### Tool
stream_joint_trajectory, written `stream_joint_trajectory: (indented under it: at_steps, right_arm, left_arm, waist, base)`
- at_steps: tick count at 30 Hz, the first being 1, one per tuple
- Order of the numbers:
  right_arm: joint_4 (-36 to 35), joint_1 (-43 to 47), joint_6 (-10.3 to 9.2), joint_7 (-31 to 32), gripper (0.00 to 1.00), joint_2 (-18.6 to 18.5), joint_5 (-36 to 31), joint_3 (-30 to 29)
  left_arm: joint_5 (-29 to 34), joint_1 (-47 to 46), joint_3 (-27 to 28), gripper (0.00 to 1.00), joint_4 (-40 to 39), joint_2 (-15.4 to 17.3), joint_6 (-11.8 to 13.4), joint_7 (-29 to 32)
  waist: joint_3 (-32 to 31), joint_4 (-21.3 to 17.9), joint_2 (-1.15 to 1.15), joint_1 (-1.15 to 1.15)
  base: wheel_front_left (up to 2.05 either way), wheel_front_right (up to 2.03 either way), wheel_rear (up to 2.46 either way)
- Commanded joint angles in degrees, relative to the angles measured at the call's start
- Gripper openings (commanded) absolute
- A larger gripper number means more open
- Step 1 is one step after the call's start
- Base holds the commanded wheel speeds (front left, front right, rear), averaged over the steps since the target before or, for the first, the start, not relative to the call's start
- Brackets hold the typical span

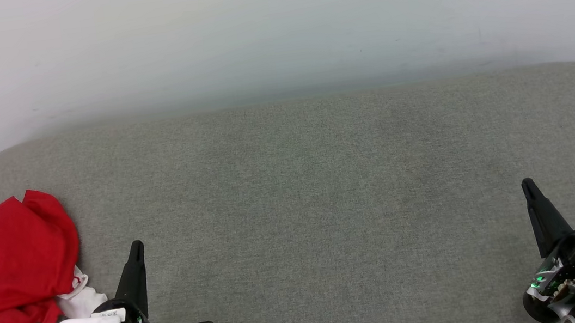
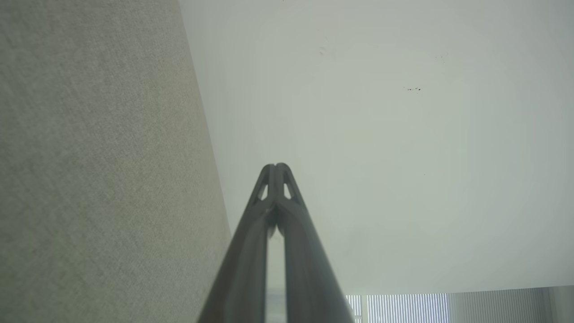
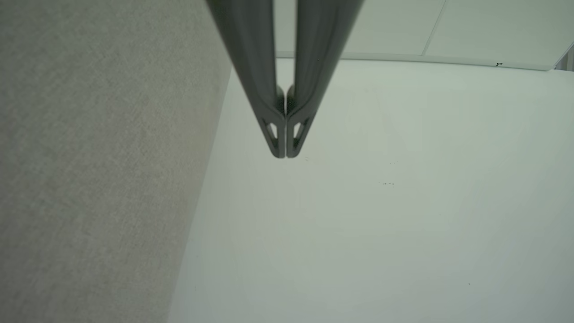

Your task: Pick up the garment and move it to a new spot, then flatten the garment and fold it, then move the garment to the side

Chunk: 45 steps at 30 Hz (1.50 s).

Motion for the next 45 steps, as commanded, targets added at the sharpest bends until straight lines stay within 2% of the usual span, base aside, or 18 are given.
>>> stream_joint_trajectory:
  at_steps: [1,11,12,22,29,34,45]
  right_arm:
    - [0.0,-0.6,-0.02,0.0,0.00,0.2,0.2,0.0]
    - [0.0,-0.6,-0.02,0.0,0.00,0.2,0.2,0.0]
    - [0.0,0.0,0.00,0.0,1.00,0.0,0.0,0.0]
    - [-1.8,1.6,-0.01,-2.3,1.00,0.0,-0.2,1.2]
    - [-3.8,2.3,-0.01,-4.3,1.00,-0.4,-2.9,2.3]
    - [-4.9,2.8,-0.01,-5.6,1.00,-0.9,-7.9,2.6]
    - [-7.6,3.6,-0.01,-8.1,1.00,-0.9,-24.5,3.2]
  left_arm:
    - [0.0,-0.3,0.1,0.00,0.0,-0.1,-0.2,0.1]
    - [0.0,-0.3,0.1,0.00,0.0,-0.1,-0.2,0.1]
    - [0.0,0.0,0.0,1.00,0.0,0.0,0.0,0.0]
    - [-0.3,0.2,-3.6,1.00,-1.1,0.0,0.0,-2.2]
    - [1.6,0.0,-6.0,1.00,-2.1,0.0,0.0,-4.4]
    - [5.9,-0.1,-6.5,1.00,-2.9,0.0,0.0,-5.7]
    - [18.8,0.3,-7.5,1.00,-5.0,0.0,0.0,-8.2]
  waist:
    - [0.0,0.0,0.00,0.00]
    - [0.0,0.0,0.00,0.00]
    - [0.0,0.0,0.00,0.00]
    - [0.0,0.1,0.00,0.00]
    - [0.0,0.2,0.00,0.00]
    - [-0.2,0.3,0.00,0.00]
    - [-0.5,0.5,0.00,0.00]
  base:
    - [0.00,0.00,0.00]
    - [0.00,0.00,0.00]
    - [0.00,0.00,0.00]
    - [0.00,0.00,0.00]
    - [0.00,0.00,0.00]
    - [0.00,0.00,0.00]
    - [0.00,0.00,0.00]
